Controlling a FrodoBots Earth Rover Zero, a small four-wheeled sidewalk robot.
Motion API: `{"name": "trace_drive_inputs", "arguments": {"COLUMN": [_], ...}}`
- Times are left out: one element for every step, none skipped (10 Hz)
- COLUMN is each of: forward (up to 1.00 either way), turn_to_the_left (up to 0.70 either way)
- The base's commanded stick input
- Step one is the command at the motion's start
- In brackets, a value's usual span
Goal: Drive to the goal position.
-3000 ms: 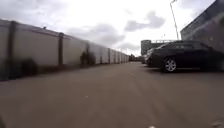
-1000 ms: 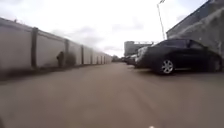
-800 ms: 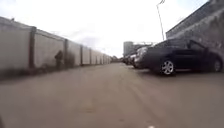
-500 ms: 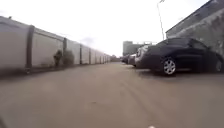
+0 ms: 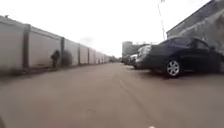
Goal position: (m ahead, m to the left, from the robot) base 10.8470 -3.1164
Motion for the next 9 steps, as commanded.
{"name": "trace_drive_inputs", "arguments": {"forward": [0.50, 0.50, 0.50, 0.50, 0.50, 0.50, 0.50, 0.50, 0.53], "turn_to_the_left": [0.00, 0.00, 0.00, 0.00, 0.01, 0.01, 0.01, 0.01, 0.01]}}
